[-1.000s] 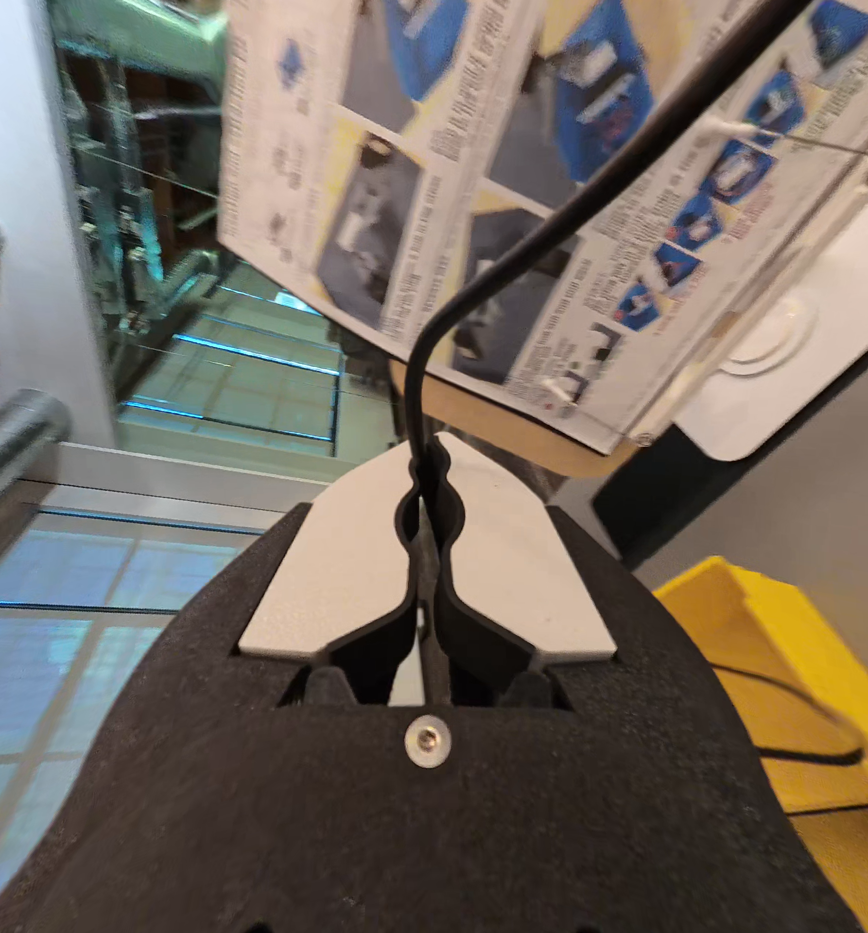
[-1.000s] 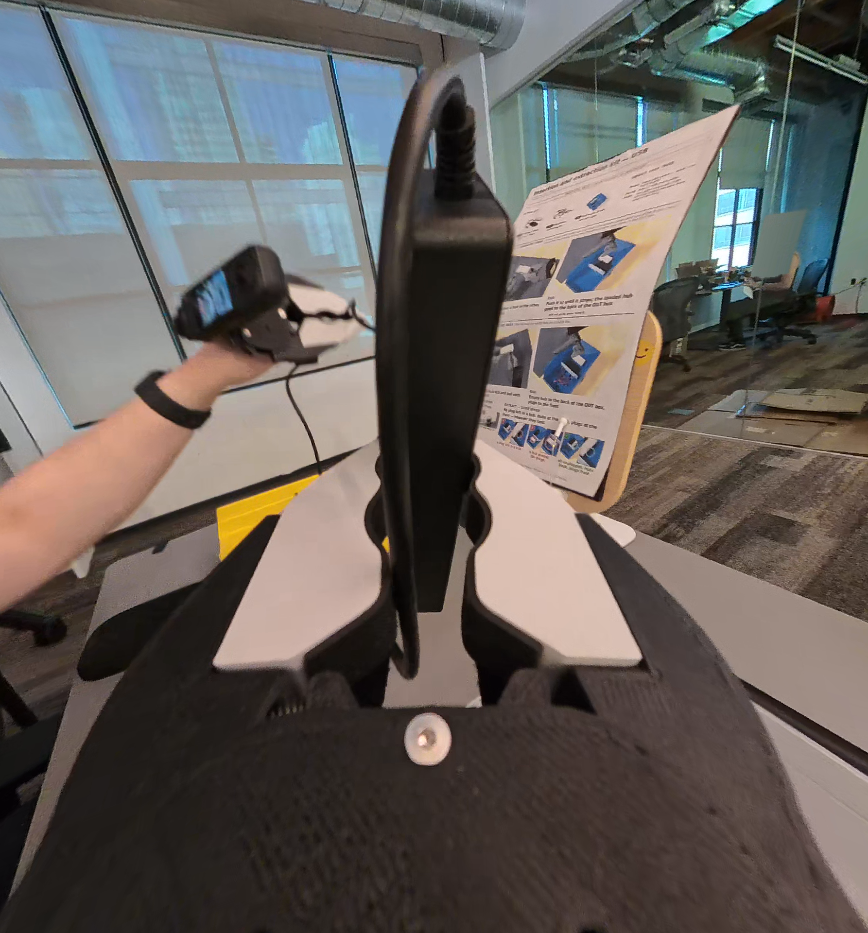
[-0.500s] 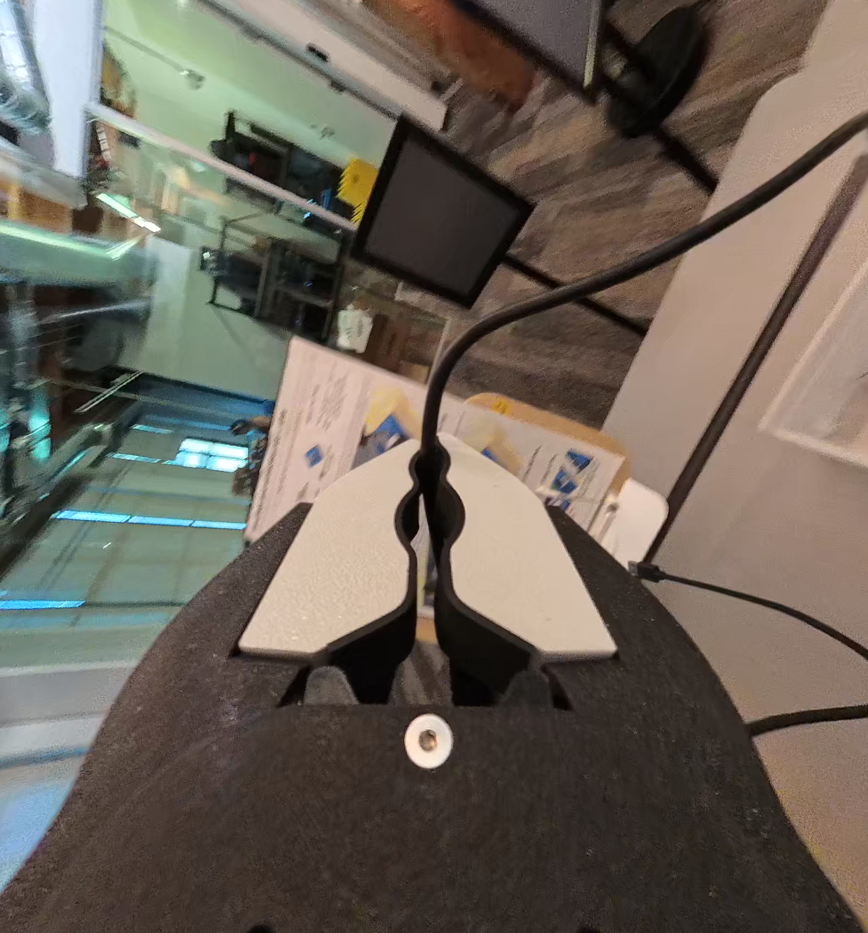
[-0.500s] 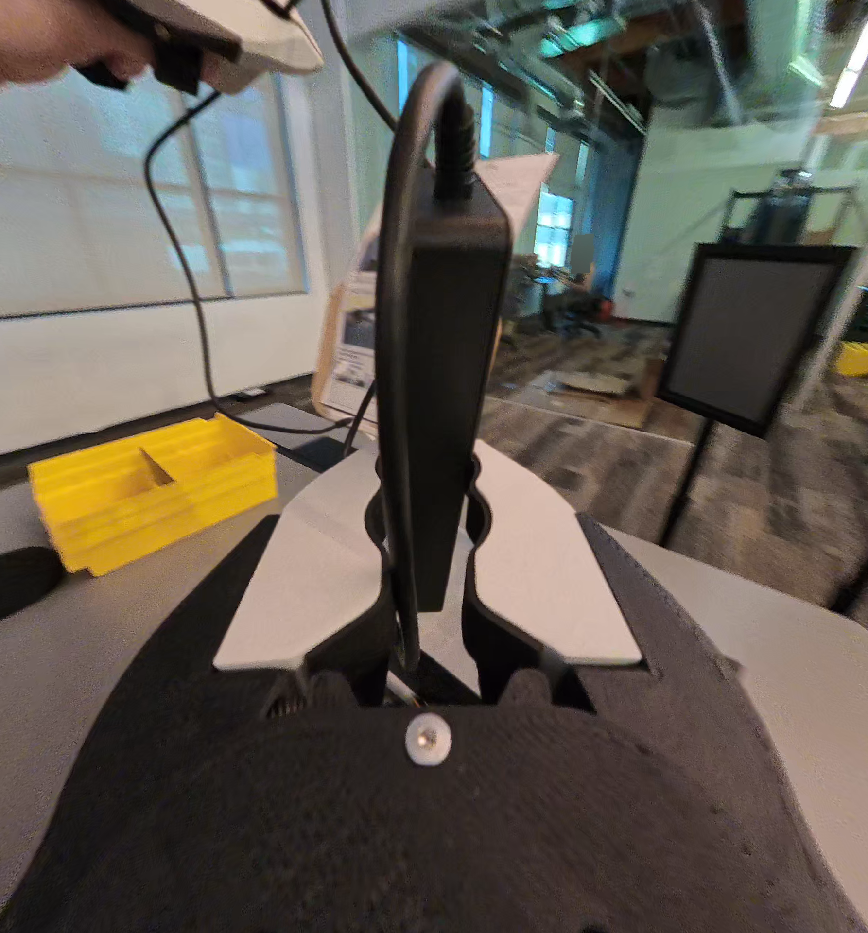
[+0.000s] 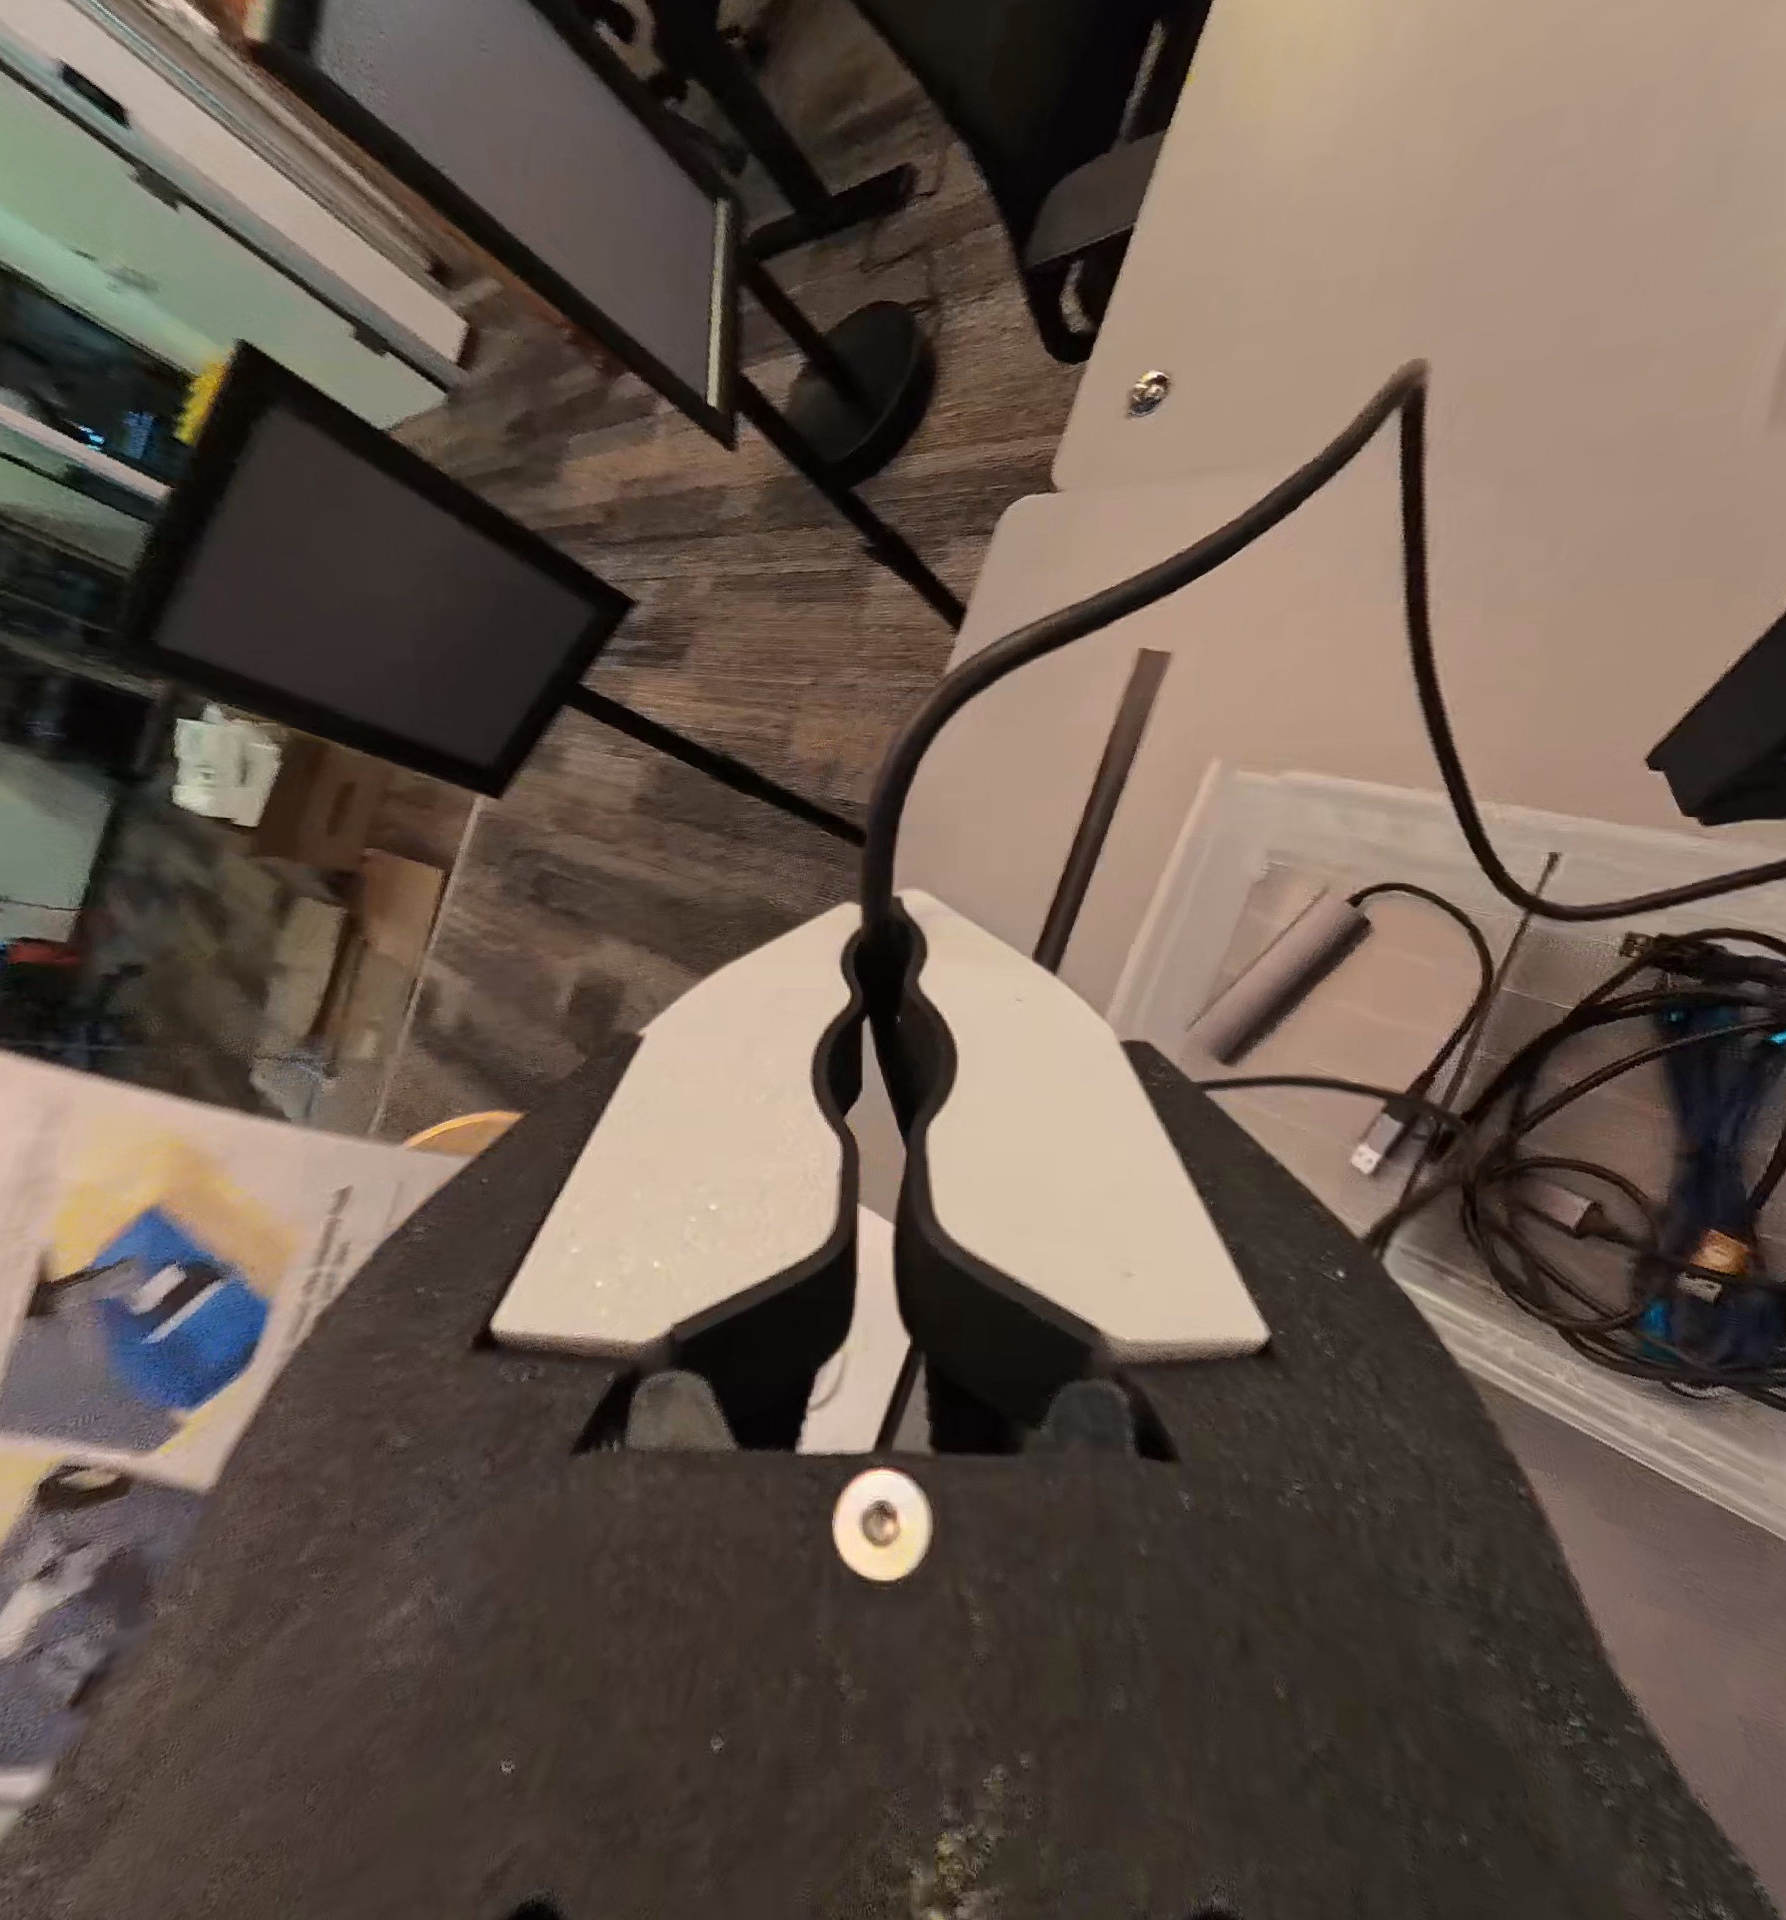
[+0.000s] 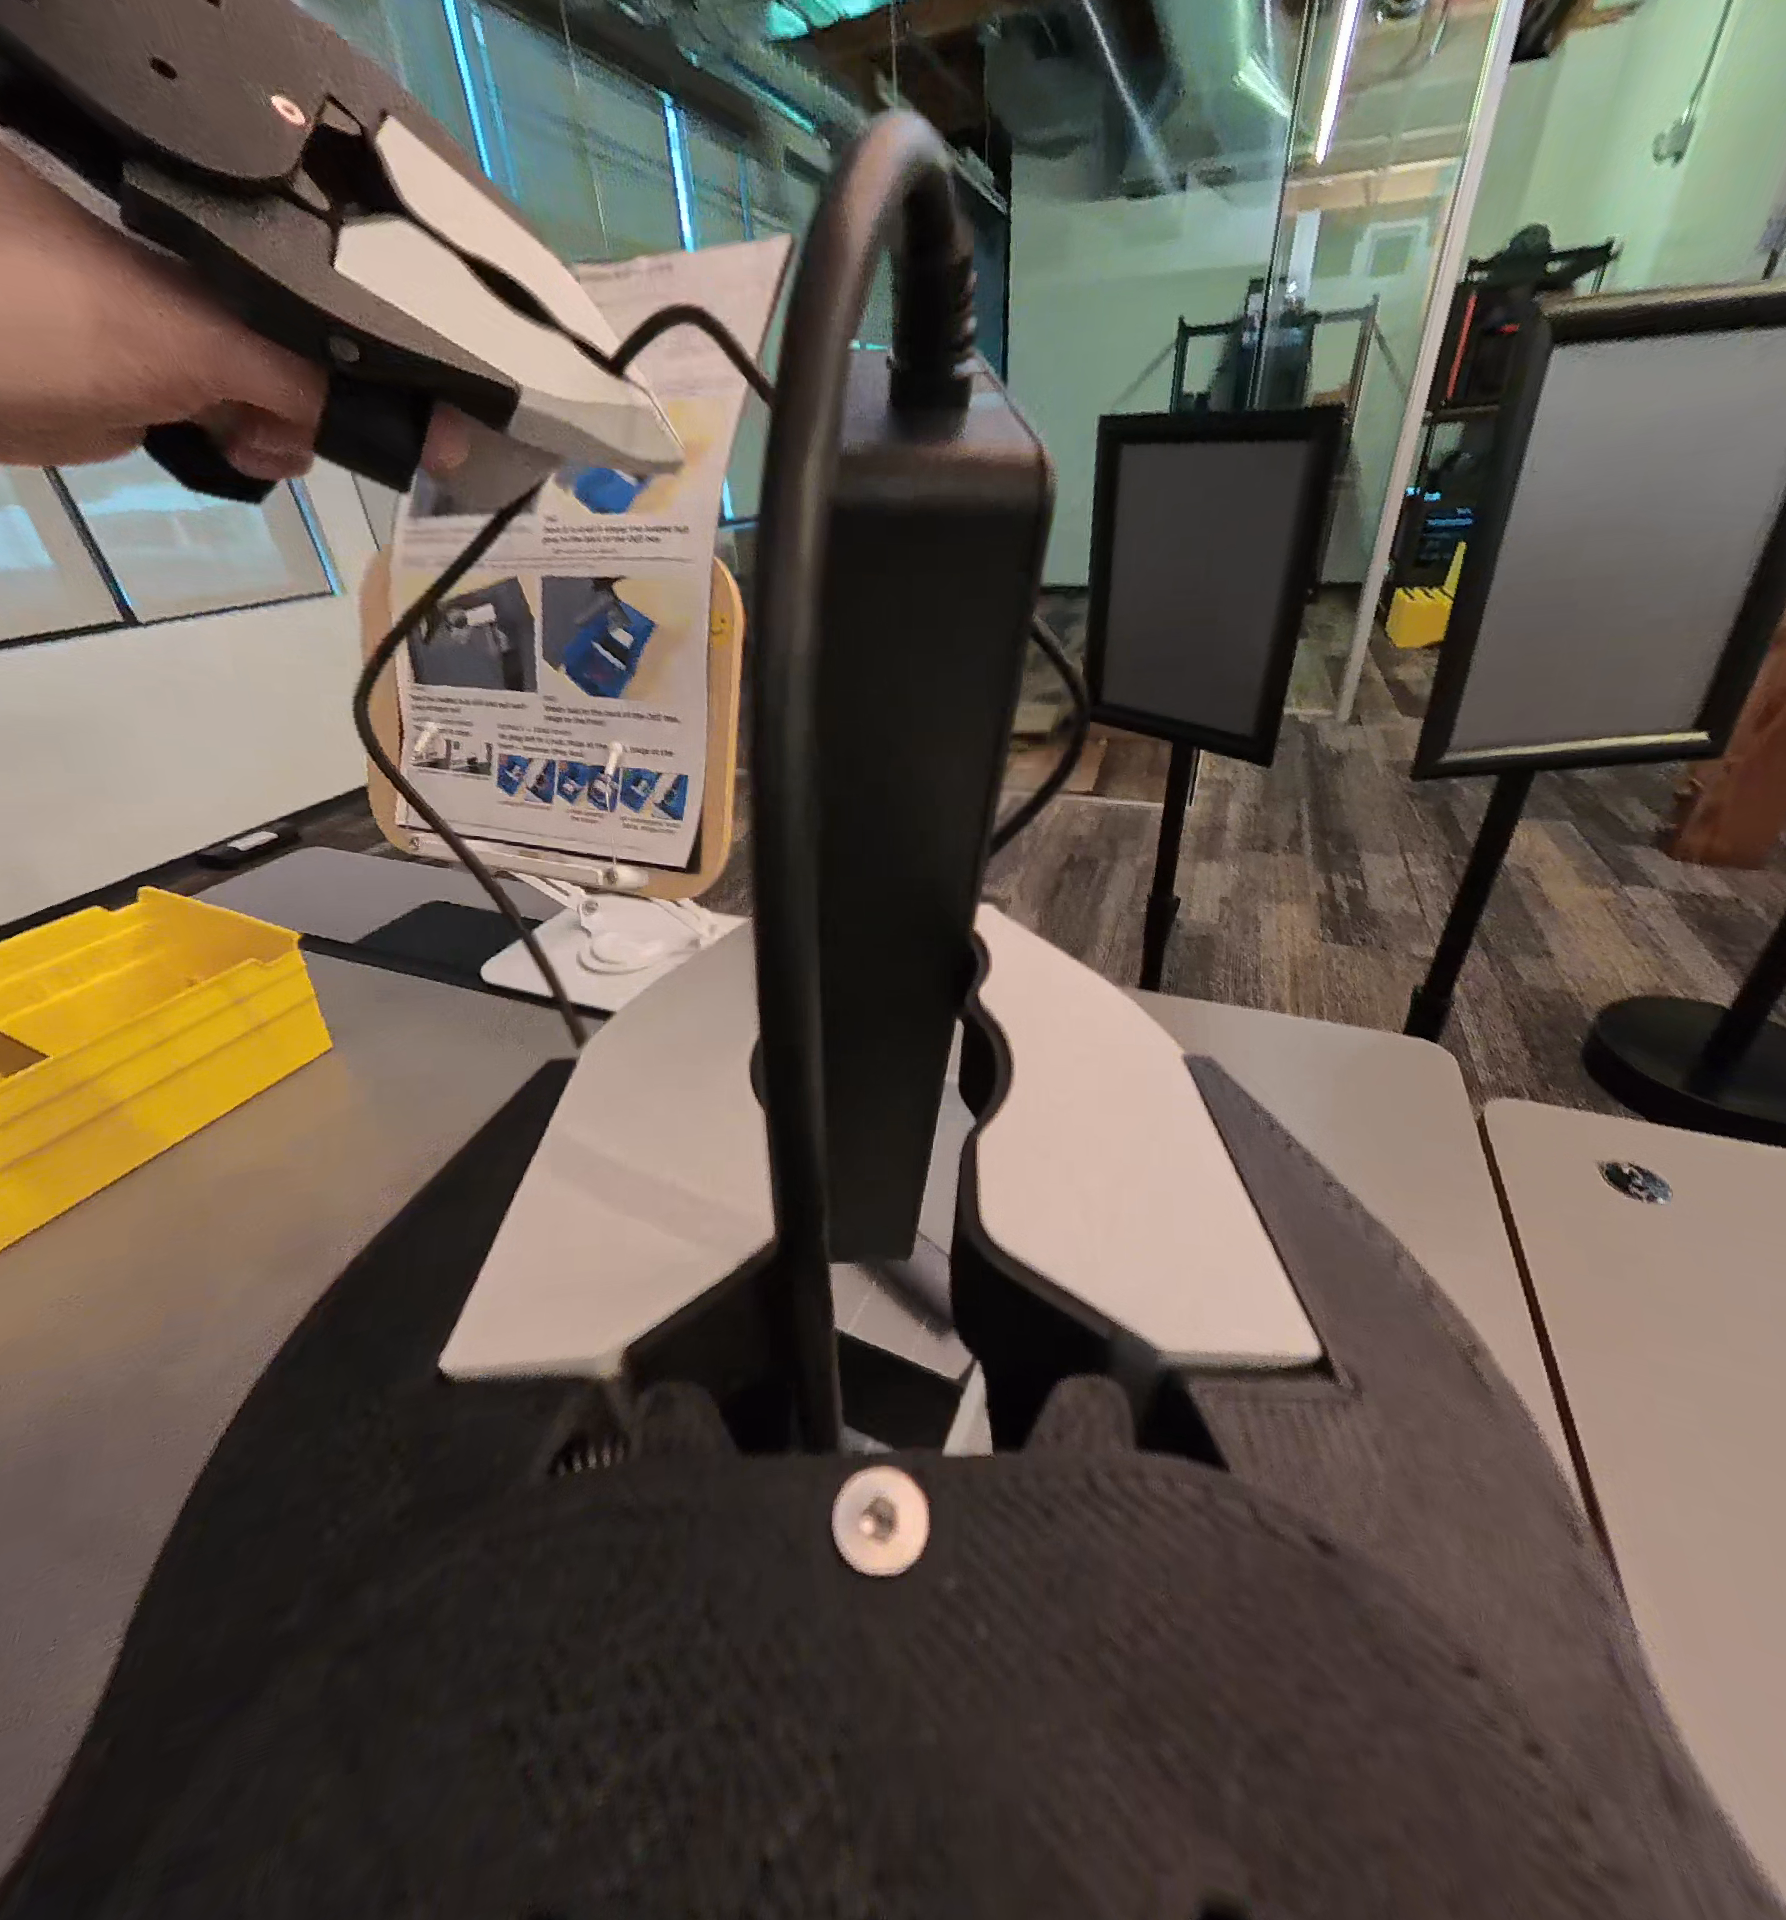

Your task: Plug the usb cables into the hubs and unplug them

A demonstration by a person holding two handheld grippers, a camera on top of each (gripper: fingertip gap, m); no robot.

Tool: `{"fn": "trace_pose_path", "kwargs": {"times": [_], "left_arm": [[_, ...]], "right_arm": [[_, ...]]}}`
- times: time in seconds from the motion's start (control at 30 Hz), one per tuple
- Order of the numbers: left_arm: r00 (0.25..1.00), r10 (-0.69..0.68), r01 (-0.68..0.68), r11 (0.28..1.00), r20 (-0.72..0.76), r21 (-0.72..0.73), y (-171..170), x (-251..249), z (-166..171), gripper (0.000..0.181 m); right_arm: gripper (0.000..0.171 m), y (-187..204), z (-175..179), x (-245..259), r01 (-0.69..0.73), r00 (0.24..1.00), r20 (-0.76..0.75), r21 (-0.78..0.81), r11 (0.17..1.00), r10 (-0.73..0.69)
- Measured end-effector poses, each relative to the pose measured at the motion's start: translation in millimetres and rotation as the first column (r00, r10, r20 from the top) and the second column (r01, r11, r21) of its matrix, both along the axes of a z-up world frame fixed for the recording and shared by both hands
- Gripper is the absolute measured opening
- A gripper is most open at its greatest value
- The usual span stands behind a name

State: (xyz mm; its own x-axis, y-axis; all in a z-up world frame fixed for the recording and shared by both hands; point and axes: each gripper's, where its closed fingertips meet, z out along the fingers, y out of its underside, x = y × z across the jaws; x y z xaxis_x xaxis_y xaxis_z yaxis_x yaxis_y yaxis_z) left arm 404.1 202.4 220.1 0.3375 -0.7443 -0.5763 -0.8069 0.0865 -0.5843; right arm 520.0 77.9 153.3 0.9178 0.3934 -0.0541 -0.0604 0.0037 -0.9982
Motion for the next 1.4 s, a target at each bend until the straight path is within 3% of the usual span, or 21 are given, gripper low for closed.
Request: {"fn": "trace_pose_path", "kwargs": {"times": [0.1,0.2,0.33,0.4,0.53,0.63,0.83,1.0,1.23,1.4], "left_arm": [[1.000,-0.014,0.014,0.999,-0.013,-0.045,6,11,-32,0.000],[0.997,-0.043,0.054,0.976,0.056,-0.213,-5,29,-60,0.000],[0.984,-0.090,0.116,0.978,0.152,-0.172,-16,46,-39,0.000],[0.972,-0.094,0.145,0.962,0.214,-0.232,-27,52,-27,0.000],[0.979,-0.092,0.147,0.939,0.183,-0.312,-41,56,-39,0.000],[0.954,-0.101,0.216,0.884,0.283,-0.414,-62,69,-48,0.000],[0.872,-0.087,0.341,0.814,0.482,-0.470,-83,84,-8,0.000],[0.903,-0.124,0.288,0.885,0.412,-0.367,-74,82,1,0.000],[0.965,-0.070,0.156,0.927,0.252,-0.340,-44,56,-46,0.000],[0.994,0.098,-0.086,0.969,0.040,-0.231,7,-5,-89,0.000]], "right_arm": [[0.027,7,-14,2,-0.010,1.000,0.007,-0.062,0.998,0.011],[0.027,11,-16,15,0.048,0.999,-0.001,-0.066,0.997,-0.048],[0.027,6,-5,18,0.029,0.997,-0.077,-0.007,1.000,-0.029],[0.027,5,-2,18,0.013,0.995,-0.102,0.005,1.000,-0.013],[0.027,9,-12,16,0.002,0.997,-0.082,-0.040,0.999,-0.005],[0.027,12,-18,18,0.042,0.998,-0.040,-0.072,0.997,-0.045],[0.028,15,-16,14,0.051,0.999,-0.011,-0.065,0.997,-0.052],[0.027,16,-20,13,0.039,0.999,-0.002,-0.078,0.996,-0.039],[0.027,16,-21,10,0.012,1.000,-0.015,-0.078,0.997,-0.013],[0.027,40,-32,-10,-0.083,0.994,-0.083,-0.107,0.991,0.074]]}}
